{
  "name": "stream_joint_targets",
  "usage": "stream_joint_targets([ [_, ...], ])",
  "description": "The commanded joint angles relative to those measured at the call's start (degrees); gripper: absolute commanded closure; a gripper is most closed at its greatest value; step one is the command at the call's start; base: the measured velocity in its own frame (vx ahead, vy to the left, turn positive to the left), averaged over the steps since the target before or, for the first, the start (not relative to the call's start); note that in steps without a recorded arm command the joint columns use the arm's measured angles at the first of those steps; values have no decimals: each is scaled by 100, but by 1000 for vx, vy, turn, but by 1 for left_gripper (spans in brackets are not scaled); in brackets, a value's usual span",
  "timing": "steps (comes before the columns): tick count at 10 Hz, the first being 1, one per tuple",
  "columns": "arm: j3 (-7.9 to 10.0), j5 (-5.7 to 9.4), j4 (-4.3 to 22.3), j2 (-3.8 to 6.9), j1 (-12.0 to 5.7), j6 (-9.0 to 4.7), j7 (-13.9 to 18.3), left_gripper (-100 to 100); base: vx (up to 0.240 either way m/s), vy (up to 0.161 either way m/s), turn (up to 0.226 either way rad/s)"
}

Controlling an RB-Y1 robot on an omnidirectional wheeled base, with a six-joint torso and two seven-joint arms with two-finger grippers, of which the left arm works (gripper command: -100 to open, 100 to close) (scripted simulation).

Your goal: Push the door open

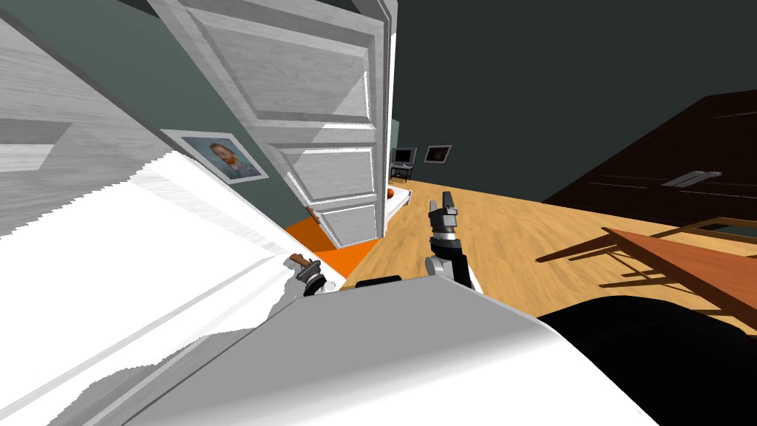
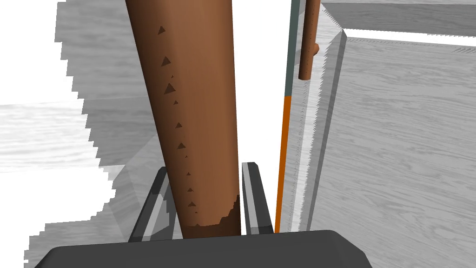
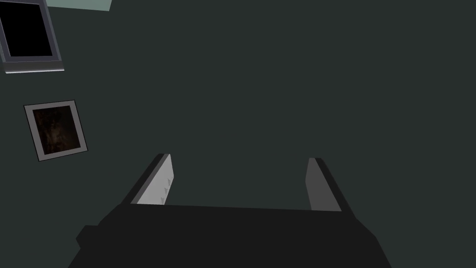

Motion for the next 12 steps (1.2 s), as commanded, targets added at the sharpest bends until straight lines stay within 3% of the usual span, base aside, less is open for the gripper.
stream_joint_targets([
  [1, 76, 55, 19, 8, 0, -19, -16, 100, 100, 37, 10],
  [4, 209, 151, 54, 23, 0, -53, -43, 100, 171, 59, 25],
  [12, 778, 561, 200, 84, 1, -196, -160, 100, 182, 101, 26],
])
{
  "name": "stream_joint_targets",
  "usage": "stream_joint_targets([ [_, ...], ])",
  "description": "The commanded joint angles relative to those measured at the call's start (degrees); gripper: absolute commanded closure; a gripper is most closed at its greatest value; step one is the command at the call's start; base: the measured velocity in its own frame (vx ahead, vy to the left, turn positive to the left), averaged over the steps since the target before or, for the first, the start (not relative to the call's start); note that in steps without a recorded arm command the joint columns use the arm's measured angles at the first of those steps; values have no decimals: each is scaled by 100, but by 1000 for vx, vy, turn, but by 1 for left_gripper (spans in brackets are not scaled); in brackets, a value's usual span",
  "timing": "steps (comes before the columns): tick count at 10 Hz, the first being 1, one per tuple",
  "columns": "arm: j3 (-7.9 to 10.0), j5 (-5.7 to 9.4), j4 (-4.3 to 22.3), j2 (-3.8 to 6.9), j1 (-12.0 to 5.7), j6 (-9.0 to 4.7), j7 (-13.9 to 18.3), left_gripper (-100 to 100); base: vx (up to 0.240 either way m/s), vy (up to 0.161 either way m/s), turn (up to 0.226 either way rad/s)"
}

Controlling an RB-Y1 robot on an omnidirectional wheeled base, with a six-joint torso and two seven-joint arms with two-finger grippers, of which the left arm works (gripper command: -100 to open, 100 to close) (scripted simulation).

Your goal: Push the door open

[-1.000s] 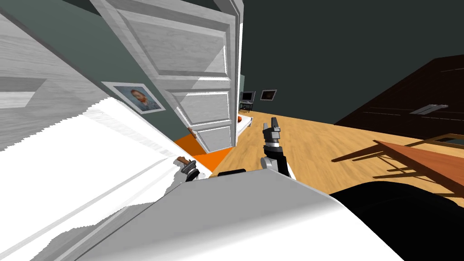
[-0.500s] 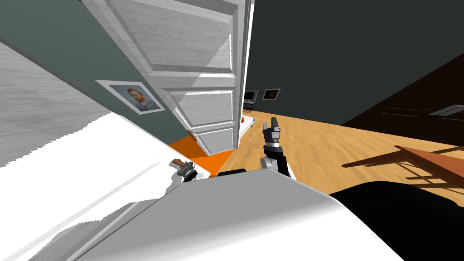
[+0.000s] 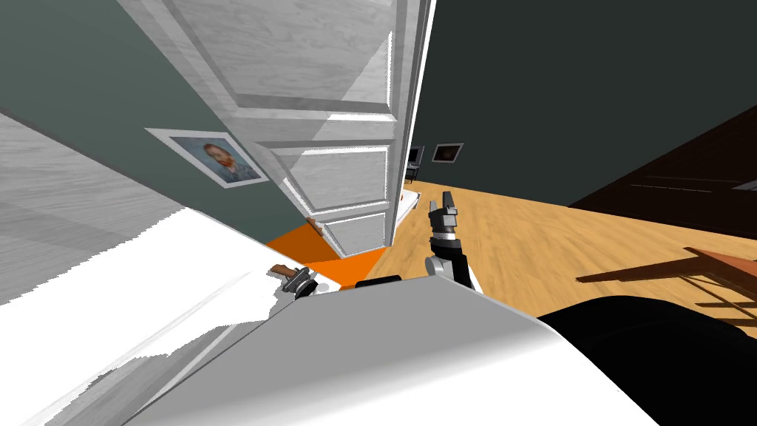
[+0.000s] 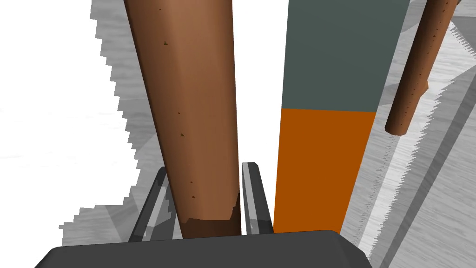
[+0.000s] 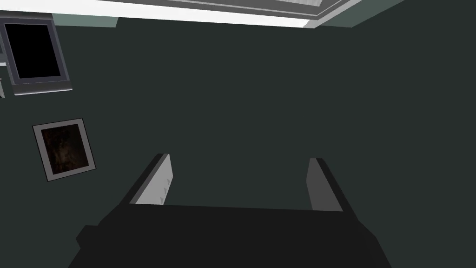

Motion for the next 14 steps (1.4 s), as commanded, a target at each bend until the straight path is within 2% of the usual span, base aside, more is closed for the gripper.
stream_joint_targets([
  [1, 166, 104, 24, 58, 34, -56, -20, 100, 171, 97, 36],
  [3, 211, 136, 36, 62, 34, -68, -30, 100, 100, 82, 17],
  [4, 344, 232, 70, 77, 35, -101, -57, 100, 160, 98, 25],
  [12, 854, 600, 201, 132, 35, -230, -162, 100, 188, 97, 39],
  [13, 804, 574, 196, 89, -4, -215, -167, 100, 86, 37, 28],
  [14, 940, 673, 229, 74, -67, -366, -256, 100, 30, 140, -90],
])
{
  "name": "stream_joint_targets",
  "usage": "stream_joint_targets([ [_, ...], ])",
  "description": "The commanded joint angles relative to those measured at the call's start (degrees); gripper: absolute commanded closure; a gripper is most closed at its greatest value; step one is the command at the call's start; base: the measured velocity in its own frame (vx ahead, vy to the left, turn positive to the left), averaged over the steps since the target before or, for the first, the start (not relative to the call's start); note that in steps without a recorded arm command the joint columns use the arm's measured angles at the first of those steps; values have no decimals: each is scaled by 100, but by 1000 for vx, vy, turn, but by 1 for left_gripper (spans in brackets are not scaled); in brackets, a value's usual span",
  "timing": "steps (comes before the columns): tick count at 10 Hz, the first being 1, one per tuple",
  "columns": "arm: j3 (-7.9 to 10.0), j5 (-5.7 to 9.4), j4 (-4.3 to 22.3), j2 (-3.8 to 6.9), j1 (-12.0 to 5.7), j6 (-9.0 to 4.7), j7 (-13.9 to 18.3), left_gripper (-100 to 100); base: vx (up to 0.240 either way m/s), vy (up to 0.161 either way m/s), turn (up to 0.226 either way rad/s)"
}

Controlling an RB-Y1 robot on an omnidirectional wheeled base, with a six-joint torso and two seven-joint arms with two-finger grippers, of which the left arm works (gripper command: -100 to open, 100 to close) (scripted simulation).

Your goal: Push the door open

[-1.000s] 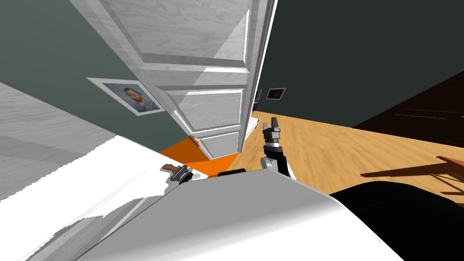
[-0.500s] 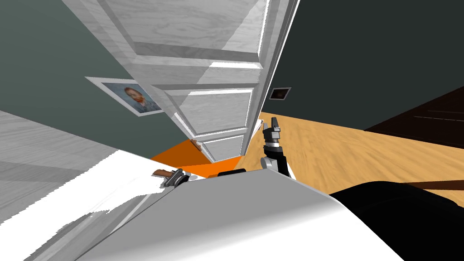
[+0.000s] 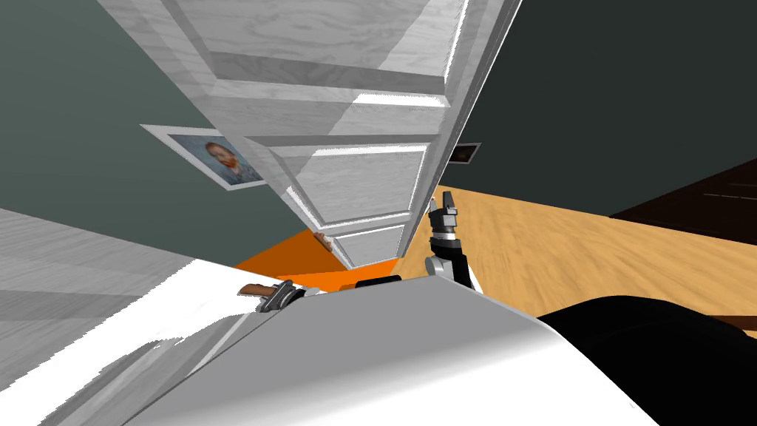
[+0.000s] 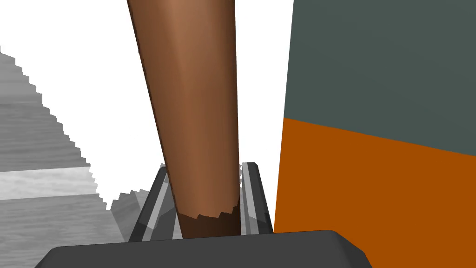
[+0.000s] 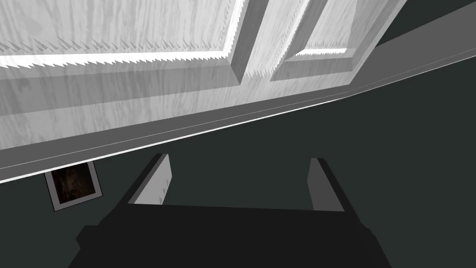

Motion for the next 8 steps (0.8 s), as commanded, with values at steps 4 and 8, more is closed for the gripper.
stream_joint_targets([
  [4, 266, 184, 168, -7, -205, -396, -122, 100, 19, 207, -98],
  [8, 507, 363, 290, -51, -364, -712, -246, 100, 12, 112, -72],
])
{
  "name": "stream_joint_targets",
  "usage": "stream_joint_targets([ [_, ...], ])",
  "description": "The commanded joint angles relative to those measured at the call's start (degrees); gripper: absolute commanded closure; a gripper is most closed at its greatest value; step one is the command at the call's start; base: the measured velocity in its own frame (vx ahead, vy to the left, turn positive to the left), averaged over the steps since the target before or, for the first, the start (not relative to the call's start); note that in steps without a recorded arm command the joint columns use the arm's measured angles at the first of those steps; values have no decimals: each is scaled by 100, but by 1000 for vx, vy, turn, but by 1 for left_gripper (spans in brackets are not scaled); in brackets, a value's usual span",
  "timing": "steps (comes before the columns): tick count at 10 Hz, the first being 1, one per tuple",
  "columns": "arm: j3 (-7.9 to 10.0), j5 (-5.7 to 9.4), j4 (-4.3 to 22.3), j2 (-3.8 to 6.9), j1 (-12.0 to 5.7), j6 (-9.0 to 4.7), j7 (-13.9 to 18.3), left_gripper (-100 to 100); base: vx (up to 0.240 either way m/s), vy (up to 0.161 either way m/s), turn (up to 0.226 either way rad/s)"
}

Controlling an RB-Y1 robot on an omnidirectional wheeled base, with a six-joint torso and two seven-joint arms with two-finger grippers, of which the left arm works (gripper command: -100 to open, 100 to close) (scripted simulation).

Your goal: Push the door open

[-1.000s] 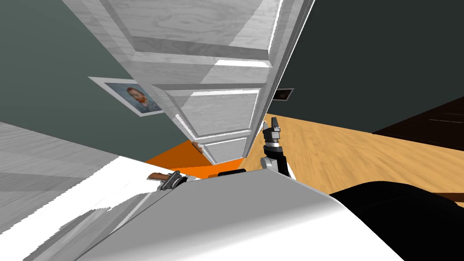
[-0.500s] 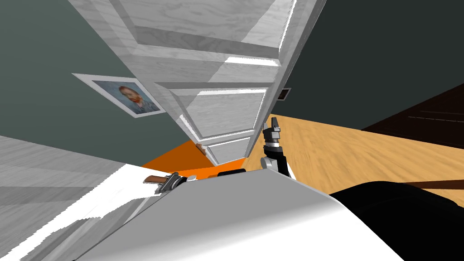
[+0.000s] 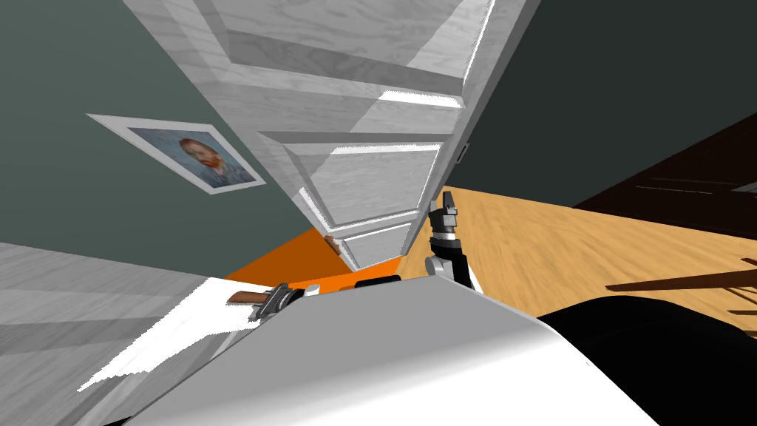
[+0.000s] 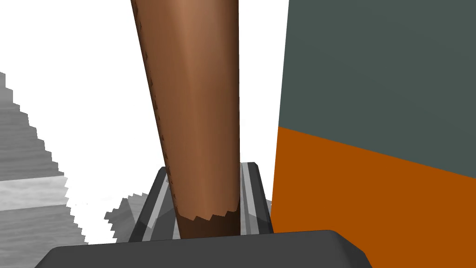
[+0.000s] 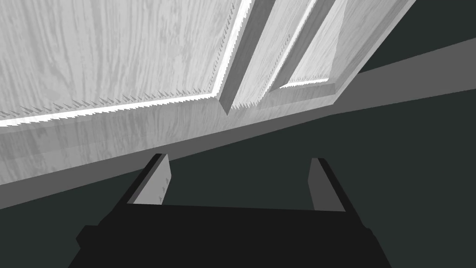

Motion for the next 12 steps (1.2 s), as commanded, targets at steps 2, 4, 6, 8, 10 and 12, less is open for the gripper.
stream_joint_targets([
  [2, 180, 108, 3, 22, -58, -240, -94, 100, 8, 146, -65],
  [4, 272, 176, 50, 4, -119, -361, -142, 100, 6, 86, -40],
  [6, 366, 246, 97, -15, -181, -484, -190, 100, -2, 109, -76],
  [8, 461, 317, 146, -36, -244, -610, -240, 100, 11, 108, -57],
  [10, 558, 389, 195, -57, -308, -737, -290, 100, 0, 98, -61],
  [12, 654, 461, 243, -80, -372, -864, -340, 100, 6, 104, -62],
])
